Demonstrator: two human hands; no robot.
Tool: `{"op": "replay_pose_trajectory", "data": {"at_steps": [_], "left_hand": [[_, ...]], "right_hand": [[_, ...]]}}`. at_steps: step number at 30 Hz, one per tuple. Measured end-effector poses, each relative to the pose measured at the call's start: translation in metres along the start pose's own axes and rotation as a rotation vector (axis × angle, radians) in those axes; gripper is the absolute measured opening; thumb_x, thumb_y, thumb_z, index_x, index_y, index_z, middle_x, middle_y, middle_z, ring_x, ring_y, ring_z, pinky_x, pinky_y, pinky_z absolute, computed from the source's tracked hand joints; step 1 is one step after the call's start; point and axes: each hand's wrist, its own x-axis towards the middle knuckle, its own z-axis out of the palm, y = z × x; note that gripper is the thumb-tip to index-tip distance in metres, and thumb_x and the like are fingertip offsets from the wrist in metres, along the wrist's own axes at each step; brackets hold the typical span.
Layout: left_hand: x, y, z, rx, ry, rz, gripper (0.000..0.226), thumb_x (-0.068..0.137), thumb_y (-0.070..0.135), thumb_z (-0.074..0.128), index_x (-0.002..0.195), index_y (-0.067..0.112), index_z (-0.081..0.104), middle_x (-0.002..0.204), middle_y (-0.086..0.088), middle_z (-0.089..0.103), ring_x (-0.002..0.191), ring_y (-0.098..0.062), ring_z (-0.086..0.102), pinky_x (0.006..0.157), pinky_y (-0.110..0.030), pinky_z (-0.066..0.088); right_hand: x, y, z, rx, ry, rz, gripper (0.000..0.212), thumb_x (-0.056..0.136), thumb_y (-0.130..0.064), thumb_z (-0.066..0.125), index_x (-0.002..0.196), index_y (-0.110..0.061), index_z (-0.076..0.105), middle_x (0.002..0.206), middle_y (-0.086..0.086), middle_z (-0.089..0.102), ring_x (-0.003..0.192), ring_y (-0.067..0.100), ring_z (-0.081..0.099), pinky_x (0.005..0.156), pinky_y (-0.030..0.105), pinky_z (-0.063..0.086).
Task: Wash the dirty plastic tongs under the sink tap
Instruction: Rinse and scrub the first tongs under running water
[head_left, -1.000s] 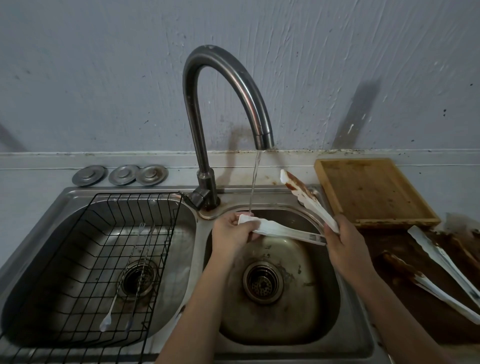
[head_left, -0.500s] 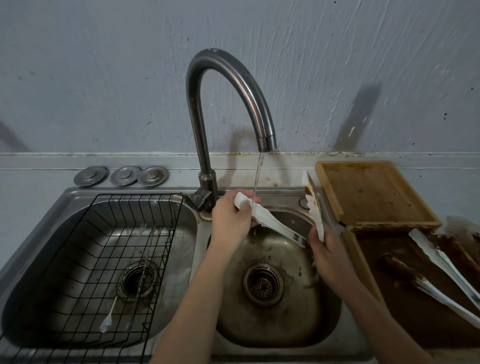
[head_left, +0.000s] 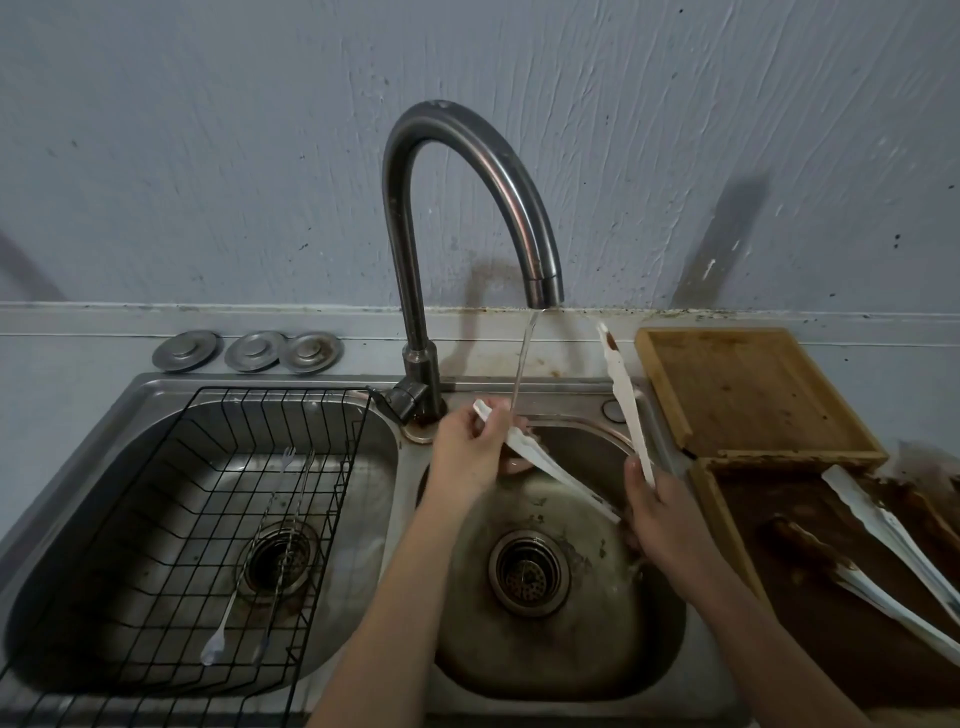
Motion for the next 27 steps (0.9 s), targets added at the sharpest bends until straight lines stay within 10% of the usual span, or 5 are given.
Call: {"op": "replay_pose_trajectory", "data": {"at_steps": [18,27], "left_hand": [[-0.007,-0.026,0.002,-0.364,0.023,-0.226,0.028,0.093,0.029,0.051,0.097,0.005,0.065,0.094,-0.011,0.073,0.087,-0.023,0.072,0.076,-0.036,0.060],[-0.014,0.004,0.029,-0.128,-0.121,0.012,0.026,0.080,-0.010,0.063,0.093,0.012,0.068,0.074,0.001,0.073,0.072,-0.012,0.072,0.062,-0.022,0.059]], "right_hand": [[-0.004,-0.011,-0.008,-0.204,-0.124,0.318,0.029,0.096,-0.037,0.039,0.081,-0.014,0.050,0.067,0.006,0.052,0.053,0.017,0.048,0.047,0.029,0.040],[0.021,0.021,-0.012,0.464,-0.739,0.724,0.023,0.093,-0.029,0.043,0.078,-0.014,0.050,0.048,-0.005,0.034,0.029,0.002,0.025,0.028,0.010,0.015]]}}
